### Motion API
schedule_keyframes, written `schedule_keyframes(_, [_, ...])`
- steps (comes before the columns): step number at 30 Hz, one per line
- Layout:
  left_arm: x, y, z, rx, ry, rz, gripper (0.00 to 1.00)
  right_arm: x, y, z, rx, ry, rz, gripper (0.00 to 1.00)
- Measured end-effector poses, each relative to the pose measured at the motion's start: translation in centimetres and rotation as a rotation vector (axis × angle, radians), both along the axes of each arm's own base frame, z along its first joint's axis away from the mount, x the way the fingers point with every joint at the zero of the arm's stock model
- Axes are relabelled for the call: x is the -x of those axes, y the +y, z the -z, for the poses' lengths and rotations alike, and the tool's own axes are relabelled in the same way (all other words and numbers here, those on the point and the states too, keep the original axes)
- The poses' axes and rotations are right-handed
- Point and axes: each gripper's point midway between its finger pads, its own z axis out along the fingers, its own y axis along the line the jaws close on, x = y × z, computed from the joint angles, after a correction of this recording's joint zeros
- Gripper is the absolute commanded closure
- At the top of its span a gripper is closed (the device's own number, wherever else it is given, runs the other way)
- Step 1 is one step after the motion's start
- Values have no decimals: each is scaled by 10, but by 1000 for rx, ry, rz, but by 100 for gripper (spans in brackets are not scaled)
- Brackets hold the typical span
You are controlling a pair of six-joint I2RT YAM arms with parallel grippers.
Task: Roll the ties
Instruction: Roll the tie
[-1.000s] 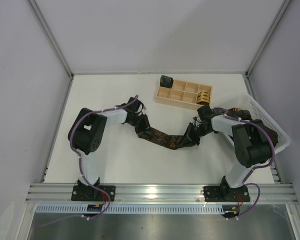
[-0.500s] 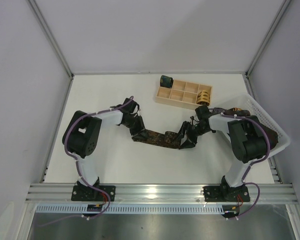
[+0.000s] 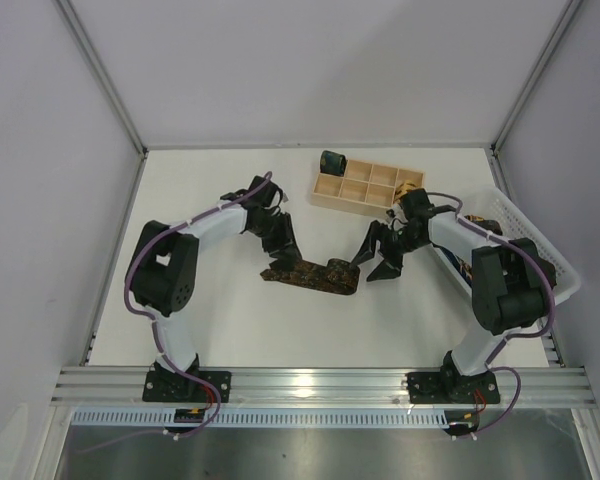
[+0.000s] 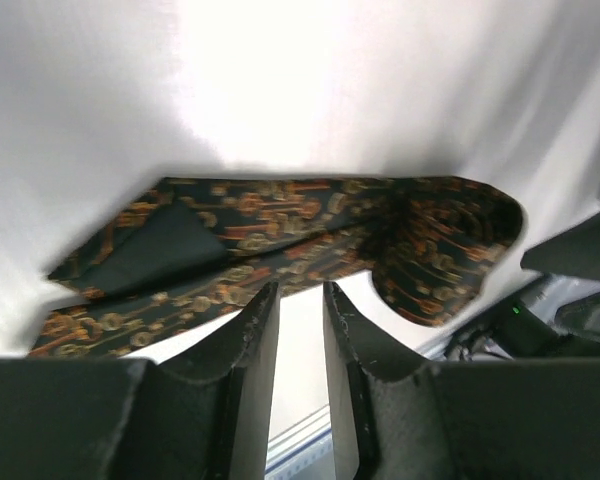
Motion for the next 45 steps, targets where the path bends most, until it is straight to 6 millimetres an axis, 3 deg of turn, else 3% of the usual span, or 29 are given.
schedule_keyframes(4, [8, -24, -15, 84, 1, 63, 64, -14, -3, -11, 15, -51, -1, 43])
schedule_keyframes(5, [12, -31, -19, 108, 4, 82, 57, -15, -4, -12, 17, -53, 3, 43])
schedule_keyframes(8, [24, -48, -27, 156, 12, 138, 49, -16, -5, -10, 21, -45, 7, 43])
schedule_keyframes(11, [30, -57, -35, 168, 7, 188, 41, -16, -5, -6, 25, -33, 7, 42])
schedule_keyframes(17, [28, -61, -40, 176, -43, 244, 33, -16, -5, -2, 26, -26, 6, 42])
schedule_keyframes(21, [33, -68, -36, 195, -45, 295, 32, -15, -5, 1, 27, -25, 5, 42])
schedule_keyframes(30, [36, -80, -8, 191, -8, 358, 31, -7, -7, 10, 33, -8, -2, 42])
schedule_keyframes(40, [36, -100, 1, 213, -3, 400, 30, -3, -8, 19, 37, 3, -11, 43])
schedule_keyframes(45, [40, -101, 11, 205, 23, 404, 35, -4, -8, 24, 39, 7, -14, 43])
